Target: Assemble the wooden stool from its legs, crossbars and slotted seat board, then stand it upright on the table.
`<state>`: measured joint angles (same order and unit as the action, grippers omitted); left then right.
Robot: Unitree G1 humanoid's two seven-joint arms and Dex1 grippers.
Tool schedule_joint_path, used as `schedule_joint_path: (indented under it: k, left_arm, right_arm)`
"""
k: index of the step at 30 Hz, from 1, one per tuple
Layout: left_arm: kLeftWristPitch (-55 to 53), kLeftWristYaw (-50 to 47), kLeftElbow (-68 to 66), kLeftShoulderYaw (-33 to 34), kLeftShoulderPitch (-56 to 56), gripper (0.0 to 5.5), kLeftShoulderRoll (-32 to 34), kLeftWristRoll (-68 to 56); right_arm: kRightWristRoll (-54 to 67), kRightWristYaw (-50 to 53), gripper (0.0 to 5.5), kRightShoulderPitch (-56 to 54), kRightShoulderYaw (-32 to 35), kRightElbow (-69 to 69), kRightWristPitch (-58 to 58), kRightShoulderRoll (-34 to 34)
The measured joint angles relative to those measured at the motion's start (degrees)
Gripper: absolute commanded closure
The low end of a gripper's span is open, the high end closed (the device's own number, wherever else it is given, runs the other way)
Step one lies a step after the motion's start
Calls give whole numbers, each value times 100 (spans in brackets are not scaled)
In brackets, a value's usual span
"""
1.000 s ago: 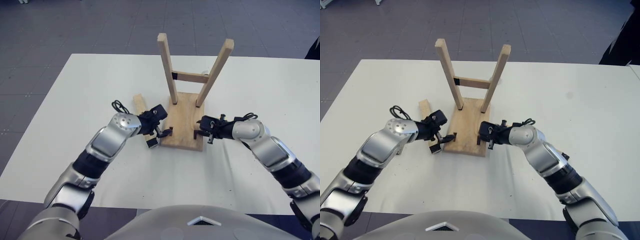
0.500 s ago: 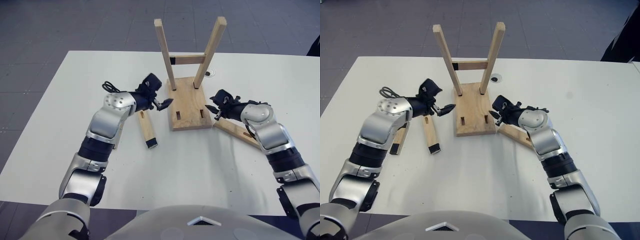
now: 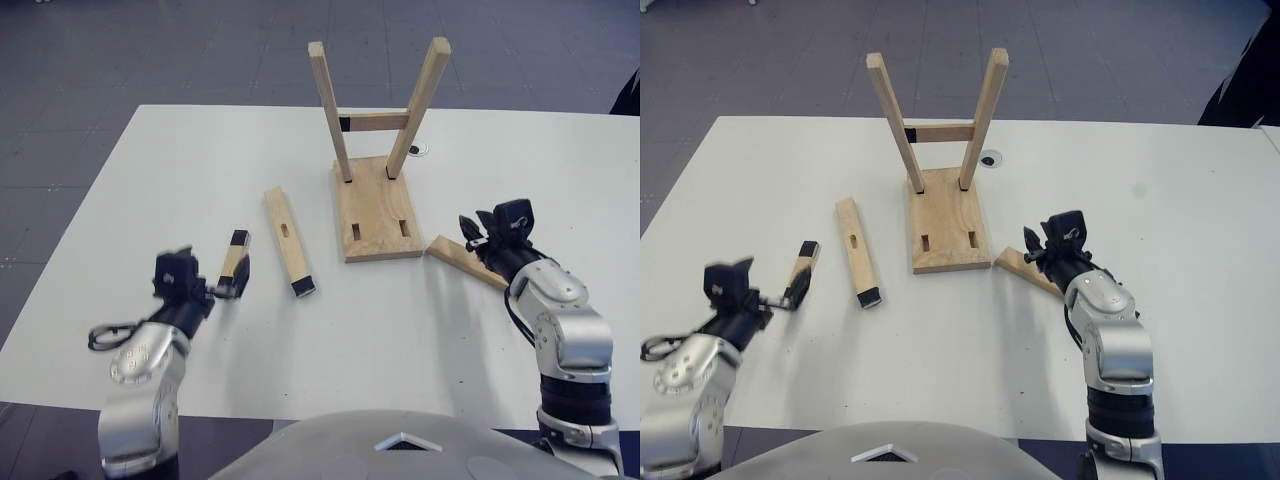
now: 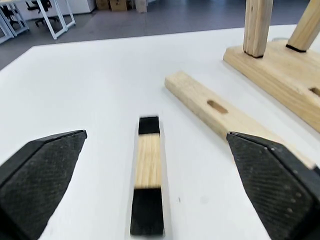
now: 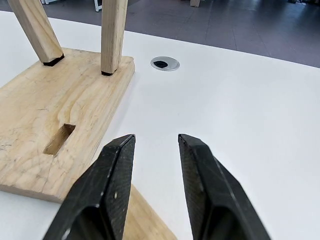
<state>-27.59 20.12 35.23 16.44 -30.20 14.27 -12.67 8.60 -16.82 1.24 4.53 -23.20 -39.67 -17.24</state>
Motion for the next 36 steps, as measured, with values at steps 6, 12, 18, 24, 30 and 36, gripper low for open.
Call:
schedule_joint_path:
  k: [6,12,18,24,30,36]
  left_arm:
    - [788,86,-1042,19,-80,54,-92,-13]
    - [1404,45,-2087,-350,409,153,-122,236]
    - [1744,-60,-2577,-562,746,235,-24,435]
    - [1799,-198,-2590,-671,718,343,-17,536]
    - [1243,-270,-2316,-756,747,418,18,442]
    - [702,-314,-2137,-602,994,418,15,105]
  right_arm:
    - [1,-11,391,28,-17,-108,5,-88]
    - [-2,-38,391,-52,-142,-110,7,-108]
    - [-43,-52,391,-211,-254,-93,6,-148]
    - [-47,-44,391,-307,-256,-29,6,-158]
    - [-48,-3,391,-427,-311,-19,6,-142]
    - [-24,53,391,-451,-309,-15,8,-67]
